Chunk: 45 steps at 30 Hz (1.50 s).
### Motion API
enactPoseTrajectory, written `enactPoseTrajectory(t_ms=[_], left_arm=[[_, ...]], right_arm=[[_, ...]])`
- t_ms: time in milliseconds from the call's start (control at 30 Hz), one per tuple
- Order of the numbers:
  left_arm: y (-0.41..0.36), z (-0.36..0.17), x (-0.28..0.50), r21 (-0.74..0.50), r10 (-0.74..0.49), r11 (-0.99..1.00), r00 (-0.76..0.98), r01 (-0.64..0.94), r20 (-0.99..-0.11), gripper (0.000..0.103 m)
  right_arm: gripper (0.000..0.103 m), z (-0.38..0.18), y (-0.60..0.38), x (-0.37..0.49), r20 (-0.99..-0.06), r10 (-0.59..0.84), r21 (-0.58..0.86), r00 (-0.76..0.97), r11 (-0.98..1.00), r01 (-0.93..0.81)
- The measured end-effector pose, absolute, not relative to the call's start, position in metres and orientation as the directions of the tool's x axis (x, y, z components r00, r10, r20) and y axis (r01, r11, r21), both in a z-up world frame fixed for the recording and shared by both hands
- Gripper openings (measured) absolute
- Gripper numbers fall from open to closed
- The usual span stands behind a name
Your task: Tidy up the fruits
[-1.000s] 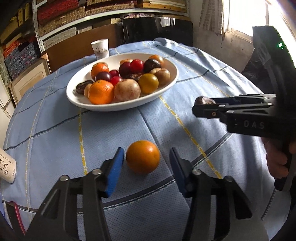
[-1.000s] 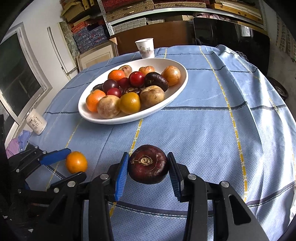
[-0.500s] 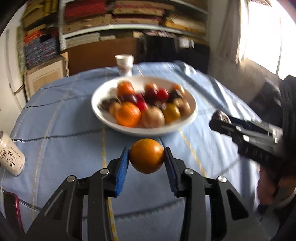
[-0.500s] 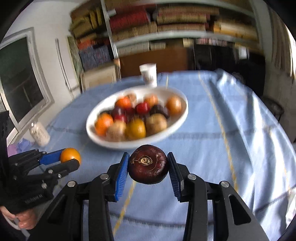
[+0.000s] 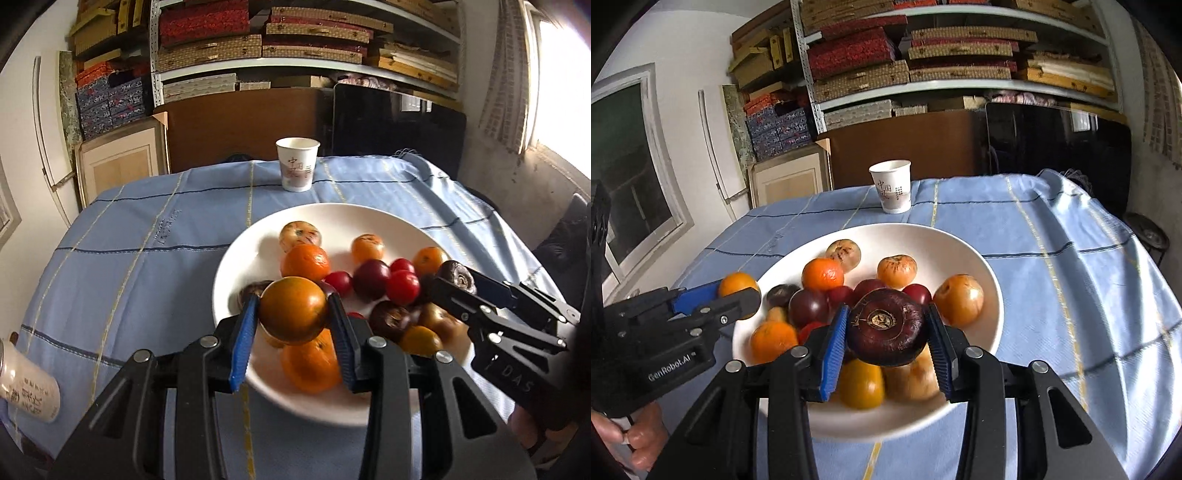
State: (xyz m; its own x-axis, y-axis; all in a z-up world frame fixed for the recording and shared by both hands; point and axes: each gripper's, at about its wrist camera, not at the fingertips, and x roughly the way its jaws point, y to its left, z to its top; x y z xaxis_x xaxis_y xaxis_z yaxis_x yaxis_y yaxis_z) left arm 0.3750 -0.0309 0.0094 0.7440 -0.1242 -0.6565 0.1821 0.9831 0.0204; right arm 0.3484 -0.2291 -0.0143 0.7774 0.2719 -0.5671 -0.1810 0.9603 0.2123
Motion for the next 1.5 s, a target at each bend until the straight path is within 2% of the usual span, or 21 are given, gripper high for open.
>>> enactPoseTrajectory(t_ms=[33, 67, 100, 133, 167, 233, 300, 400, 633, 700, 833, 1000, 1167, 1500], left_arm=[[-0.031, 0.008, 0.378, 0.026, -0.113, 0.984, 0.742, 0.174, -0.661, 0.038], [-0.03, 0.008, 0.379, 0.031, -0.104, 0.986, 0.741, 0.166, -0.664, 0.048], [-0.029, 0.009, 0.378, 0.041, -0.089, 0.987, 0.742, 0.155, -0.664, 0.061], [-0.029, 0.013, 0.374, 0.069, -0.048, 0.99, 0.757, 0.122, -0.652, 0.091], [-0.028, 0.02, 0.367, 0.093, -0.011, 0.992, 0.782, 0.088, -0.624, 0.098], [-0.027, 0.036, 0.348, 0.117, 0.011, 0.991, 0.823, 0.068, -0.569, 0.098], [-0.025, 0.048, 0.332, 0.109, -0.005, 0.991, 0.832, 0.078, -0.555, 0.098], [-0.024, 0.051, 0.306, 0.099, -0.019, 0.991, 0.84, 0.086, -0.542, 0.098], [-0.016, 0.006, 0.254, 0.131, 0.02, 0.988, 0.787, 0.077, -0.617, 0.098], [-0.016, 0.005, 0.236, 0.137, 0.013, 0.987, 0.791, 0.089, -0.612, 0.098], [-0.013, 0.011, 0.205, 0.153, 0.02, 0.985, 0.83, 0.079, -0.557, 0.098], [-0.007, 0.01, 0.191, 0.12, 0.0, 0.989, 0.824, 0.082, -0.567, 0.098], [-0.007, 0.008, 0.187, 0.122, 0.005, 0.989, 0.824, 0.078, -0.567, 0.098], [-0.01, 0.005, 0.187, 0.127, 0.003, 0.988, 0.815, 0.086, -0.579, 0.098]], right_arm=[[0.043, -0.016, -0.23, 0.35, -0.574, 0.277, 0.218, 0.77, 0.959, -0.182], [0.05, -0.017, -0.231, 0.351, -0.578, 0.288, 0.232, 0.763, 0.955, -0.185], [0.06, -0.016, -0.232, 0.349, -0.579, 0.291, 0.239, 0.762, 0.954, -0.182], [0.062, -0.009, -0.236, 0.343, -0.57, 0.3, 0.257, 0.765, 0.949, -0.18], [0.063, -0.003, -0.238, 0.339, -0.561, 0.307, 0.265, 0.769, 0.946, -0.185], [0.068, 0.019, -0.243, 0.322, -0.517, 0.332, 0.278, 0.789, 0.937, -0.212], [0.081, 0.039, -0.245, 0.298, -0.464, 0.338, 0.259, 0.819, 0.936, -0.24], [0.09, 0.041, -0.24, 0.272, -0.456, 0.337, 0.211, 0.824, 0.94, -0.267], [0.091, -0.014, -0.217, 0.228, -0.607, 0.249, 0.059, 0.754, 0.961, -0.269], [0.092, -0.017, -0.21, 0.213, -0.606, 0.242, 0.016, 0.757, 0.956, -0.293], [0.099, -0.009, -0.2, 0.178, -0.544, 0.242, -0.054, 0.803, 0.945, -0.322], [0.099, -0.006, -0.215, 0.168, -0.54, 0.281, 0.044, 0.793, 0.951, -0.307], [0.099, -0.008, -0.23, 0.173, -0.547, 0.254, 0.086, 0.798, 0.965, -0.248], [0.099, -0.009, -0.229, 0.174, -0.556, 0.25, 0.072, 0.793, 0.965, -0.254]])
